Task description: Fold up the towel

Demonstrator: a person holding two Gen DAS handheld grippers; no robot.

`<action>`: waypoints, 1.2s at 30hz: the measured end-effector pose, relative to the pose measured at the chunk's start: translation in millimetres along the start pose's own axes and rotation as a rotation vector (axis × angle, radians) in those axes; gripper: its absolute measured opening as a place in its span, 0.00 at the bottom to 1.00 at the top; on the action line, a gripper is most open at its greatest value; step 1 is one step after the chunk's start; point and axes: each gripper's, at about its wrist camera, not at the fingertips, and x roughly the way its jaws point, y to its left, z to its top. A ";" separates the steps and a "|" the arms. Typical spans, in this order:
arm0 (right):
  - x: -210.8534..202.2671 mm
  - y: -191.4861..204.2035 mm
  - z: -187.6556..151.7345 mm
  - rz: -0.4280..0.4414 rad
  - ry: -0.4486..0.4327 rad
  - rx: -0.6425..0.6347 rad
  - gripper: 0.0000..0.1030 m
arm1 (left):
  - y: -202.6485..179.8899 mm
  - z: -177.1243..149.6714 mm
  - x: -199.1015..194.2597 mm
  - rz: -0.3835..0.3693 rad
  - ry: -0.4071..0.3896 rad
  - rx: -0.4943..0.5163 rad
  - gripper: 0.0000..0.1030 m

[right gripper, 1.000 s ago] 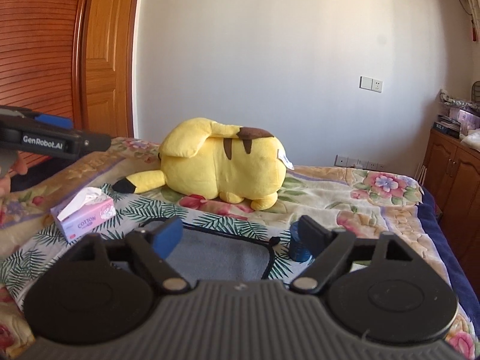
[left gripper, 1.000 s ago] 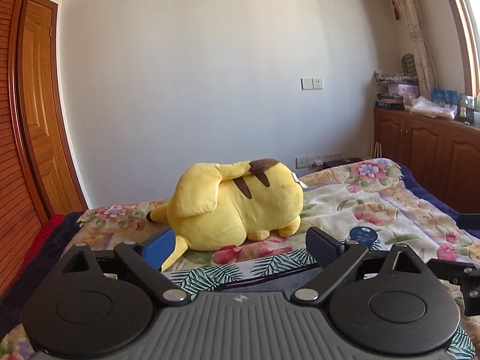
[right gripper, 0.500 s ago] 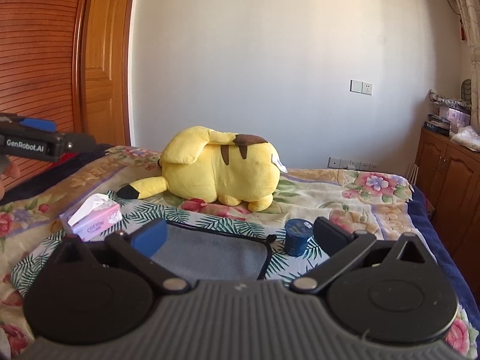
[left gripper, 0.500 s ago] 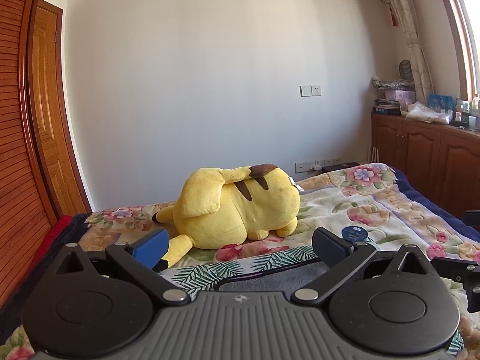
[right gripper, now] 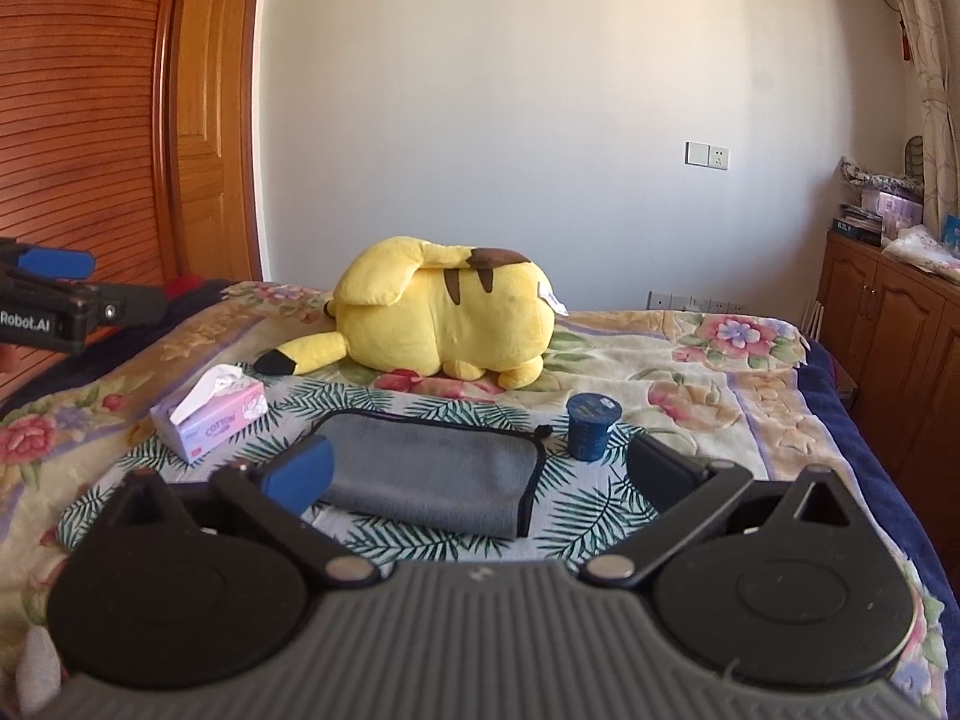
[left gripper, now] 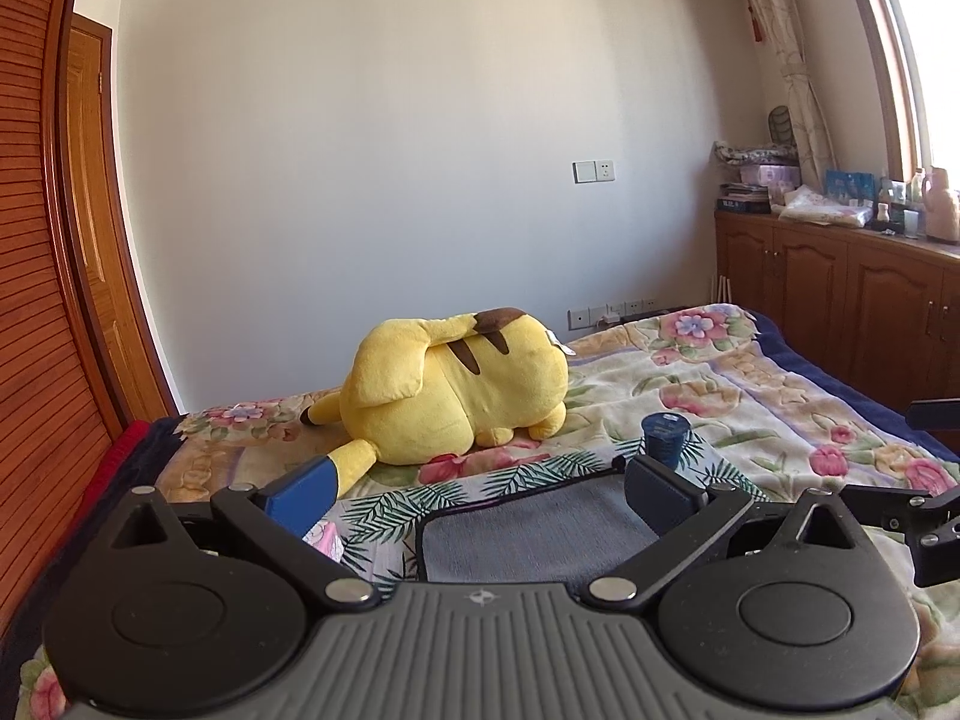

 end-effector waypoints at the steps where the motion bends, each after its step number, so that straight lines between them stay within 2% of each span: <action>1: -3.9 1.4 -1.8 -0.001 -0.001 0.001 1.00 | -1.0 -2.6 -4.7 0.002 0.000 0.000 0.84; 14: -36.2 22.1 -30.8 0.021 0.015 0.043 1.00 | -8.0 -33.9 -48.3 0.015 0.011 -0.048 0.84; 23: -50.9 29.0 -46.3 0.022 0.009 0.075 1.00 | -11.1 -51.2 -76.1 0.048 -0.012 -0.050 0.84; 31: -61.1 35.3 -62.1 0.020 0.011 0.071 1.00 | -14.3 -77.6 -85.3 0.081 -0.008 -0.051 0.84; 36: -64.2 37.8 -79.4 0.015 0.025 0.068 1.00 | -12.6 -99.0 -87.6 0.089 0.011 -0.089 0.84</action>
